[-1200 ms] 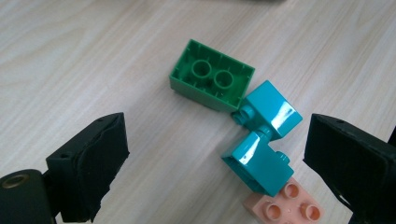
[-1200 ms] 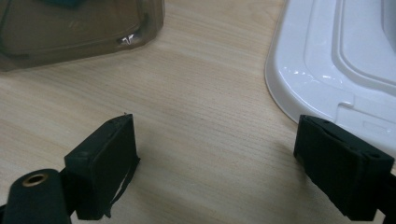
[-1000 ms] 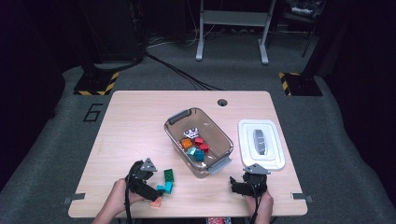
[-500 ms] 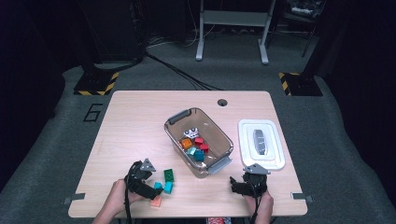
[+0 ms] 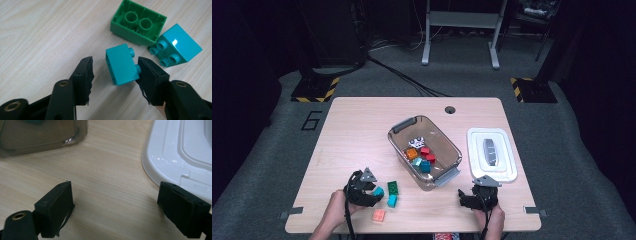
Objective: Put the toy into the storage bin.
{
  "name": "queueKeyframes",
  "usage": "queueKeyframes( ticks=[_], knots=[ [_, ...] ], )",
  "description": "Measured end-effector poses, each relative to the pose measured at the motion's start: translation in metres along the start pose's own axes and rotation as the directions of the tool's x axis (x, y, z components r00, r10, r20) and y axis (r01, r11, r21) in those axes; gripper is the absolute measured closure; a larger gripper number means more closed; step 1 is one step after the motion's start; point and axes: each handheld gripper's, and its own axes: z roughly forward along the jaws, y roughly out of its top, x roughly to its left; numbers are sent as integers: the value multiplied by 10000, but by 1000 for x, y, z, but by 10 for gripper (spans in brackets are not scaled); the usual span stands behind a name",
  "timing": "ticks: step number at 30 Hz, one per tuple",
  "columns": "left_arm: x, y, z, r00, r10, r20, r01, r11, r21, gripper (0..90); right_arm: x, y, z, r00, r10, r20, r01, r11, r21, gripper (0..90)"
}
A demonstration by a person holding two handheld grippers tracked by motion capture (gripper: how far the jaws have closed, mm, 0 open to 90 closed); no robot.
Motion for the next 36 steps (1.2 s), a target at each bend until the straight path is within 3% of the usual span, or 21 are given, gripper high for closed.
queueKeyframes(
  ticks=[3, 7, 16, 28, 36],
  knots=[
    [0, 4, 0, 10000, -88, 13, 88, 9999, -78, 475, 0, 0, 0, 10000, -3, 1, 3, 10000, -1, 122],
    [0, 10, 4, 9999, -103, 2, 103, 9998, 187, 491, 0, 0, 0, 10000, -5, 2, 5, 10000, -1, 123],
    [3, 16, 8, 9999, 73, -113, -69, 9994, 352, 650, 0, 0, 0, 10000, -3, 2, 3, 10000, -1, 123],
    [6, 27, 9, 10000, 77, -36, -76, 9994, 349, 559, 0, 0, 0, 10000, -3, -1, 3, 10000, -2, 123],
    [8, 28, 15, 10000, 48, 22, -49, 9989, 467, 669, 0, 0, 0, 10000, -3, 1, 3, 10000, -3, 123]
  ],
)
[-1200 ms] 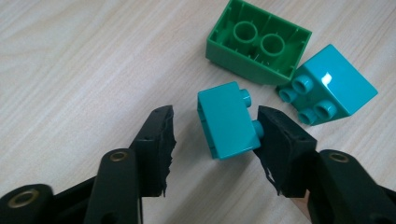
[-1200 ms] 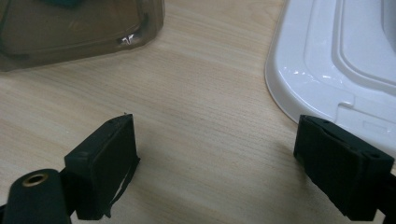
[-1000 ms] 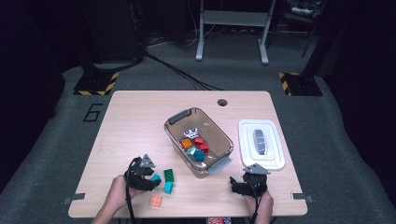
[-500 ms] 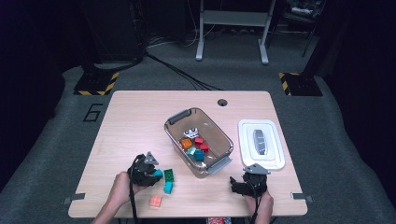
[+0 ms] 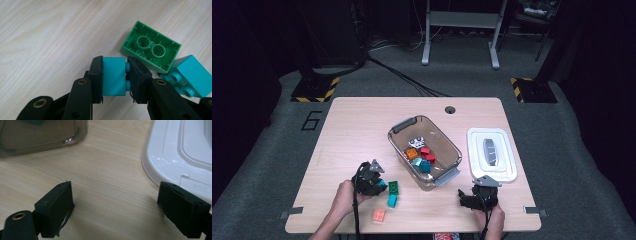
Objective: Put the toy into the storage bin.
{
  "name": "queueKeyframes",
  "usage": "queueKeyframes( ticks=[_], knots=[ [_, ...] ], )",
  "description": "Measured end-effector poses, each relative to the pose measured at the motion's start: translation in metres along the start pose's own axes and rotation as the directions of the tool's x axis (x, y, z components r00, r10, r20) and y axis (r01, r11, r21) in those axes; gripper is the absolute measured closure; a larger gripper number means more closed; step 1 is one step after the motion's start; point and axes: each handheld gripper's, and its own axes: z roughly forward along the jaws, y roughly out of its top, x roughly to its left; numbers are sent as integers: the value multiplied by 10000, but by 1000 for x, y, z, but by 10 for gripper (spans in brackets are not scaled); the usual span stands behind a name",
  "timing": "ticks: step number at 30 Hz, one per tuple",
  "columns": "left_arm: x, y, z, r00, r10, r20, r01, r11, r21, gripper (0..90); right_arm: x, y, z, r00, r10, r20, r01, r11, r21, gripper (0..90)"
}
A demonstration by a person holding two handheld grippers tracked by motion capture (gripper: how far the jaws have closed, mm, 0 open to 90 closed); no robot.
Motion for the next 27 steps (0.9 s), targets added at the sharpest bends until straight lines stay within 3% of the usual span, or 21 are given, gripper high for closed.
queueKeyframes(
  ticks=[10, 21, 27],
  knots=[
    [9, 9, -24, 9998, -128, -126, 119, 9978, -651, 671, 0, 0, 0, 10000, -3, 0, 3, 10000, 0, 123],
    [24, 33, -58, 9995, 11, -323, -50, 9925, -1224, 671, 0, 0, 0, 10000, 7, -3, -7, 10000, 3, 123],
    [31, 49, -69, 9986, 34, -519, -109, 9893, -1453, 670, 0, 0, 0, 10000, 2, 1, -2, 10000, 1, 123]
  ],
)
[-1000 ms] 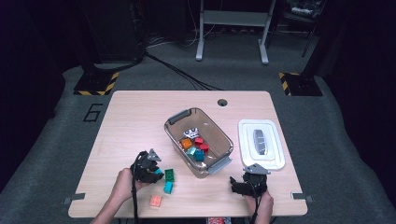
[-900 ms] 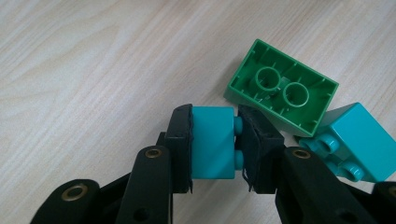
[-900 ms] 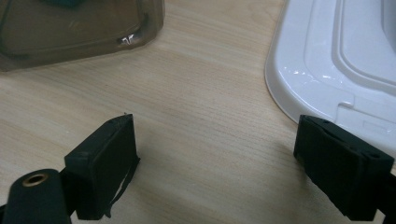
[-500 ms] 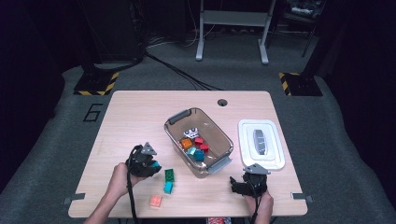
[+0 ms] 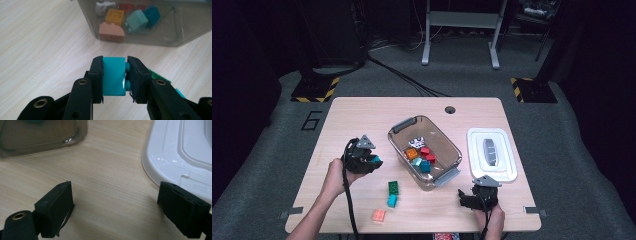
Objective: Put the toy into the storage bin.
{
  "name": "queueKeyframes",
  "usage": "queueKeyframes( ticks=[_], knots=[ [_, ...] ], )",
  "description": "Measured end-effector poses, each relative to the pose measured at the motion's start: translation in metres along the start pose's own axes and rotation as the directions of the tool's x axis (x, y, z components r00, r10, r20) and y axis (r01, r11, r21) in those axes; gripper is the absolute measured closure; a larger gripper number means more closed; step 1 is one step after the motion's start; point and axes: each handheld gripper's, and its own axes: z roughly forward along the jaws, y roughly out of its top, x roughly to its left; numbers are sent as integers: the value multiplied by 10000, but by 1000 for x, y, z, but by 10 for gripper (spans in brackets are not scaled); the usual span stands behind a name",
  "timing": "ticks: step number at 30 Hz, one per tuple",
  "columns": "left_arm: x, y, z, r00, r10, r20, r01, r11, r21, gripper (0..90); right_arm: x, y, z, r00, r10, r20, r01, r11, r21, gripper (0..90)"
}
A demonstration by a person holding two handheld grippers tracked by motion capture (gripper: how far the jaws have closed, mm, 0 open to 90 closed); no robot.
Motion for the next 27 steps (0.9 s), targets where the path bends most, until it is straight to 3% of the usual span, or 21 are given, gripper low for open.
queueKeyframes(
  ticks=[12, 27],
  knots=[
    [15, 41, -15, 9999, 38, -164, -45, 9991, -424, 670, 0, 0, 0, 10000, 20, -5, -20, 10000, 6, 124],
    [11, 87, -12, 9992, 391, -69, -395, 9972, -632, 671, 0, 0, 0, 10000, 17, -5, -17, 10000, 7, 124]
  ],
)
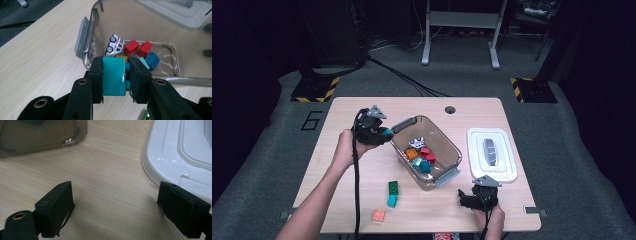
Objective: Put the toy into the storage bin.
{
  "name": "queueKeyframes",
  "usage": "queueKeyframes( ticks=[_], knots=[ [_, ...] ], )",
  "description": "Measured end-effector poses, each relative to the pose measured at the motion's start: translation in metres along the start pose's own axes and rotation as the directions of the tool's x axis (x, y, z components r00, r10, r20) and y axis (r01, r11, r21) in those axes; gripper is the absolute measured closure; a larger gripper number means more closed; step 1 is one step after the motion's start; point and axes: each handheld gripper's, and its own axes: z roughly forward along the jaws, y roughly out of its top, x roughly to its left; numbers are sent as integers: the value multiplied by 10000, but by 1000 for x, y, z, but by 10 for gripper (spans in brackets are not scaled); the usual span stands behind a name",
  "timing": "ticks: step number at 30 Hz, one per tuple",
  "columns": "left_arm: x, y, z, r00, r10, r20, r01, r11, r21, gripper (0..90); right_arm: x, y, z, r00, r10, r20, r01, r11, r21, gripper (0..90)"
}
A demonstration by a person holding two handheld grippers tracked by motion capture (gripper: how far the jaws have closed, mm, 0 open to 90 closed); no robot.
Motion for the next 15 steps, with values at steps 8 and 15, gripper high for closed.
queueKeyframes(
  ticks=[8, 15],
  knots=[
    [-8, 20, 19, 9995, 258, 173, -261, 9995, 181, 670, 0, 0, 0, 10000, 3, -3, -3, 10000, 2, 124],
    [-13, 22, 39, 9981, 396, 478, -425, 9973, 606, 670, 0, 0, 0, 10000, -5, -6, 5, 10000, 4, 125]
  ],
)
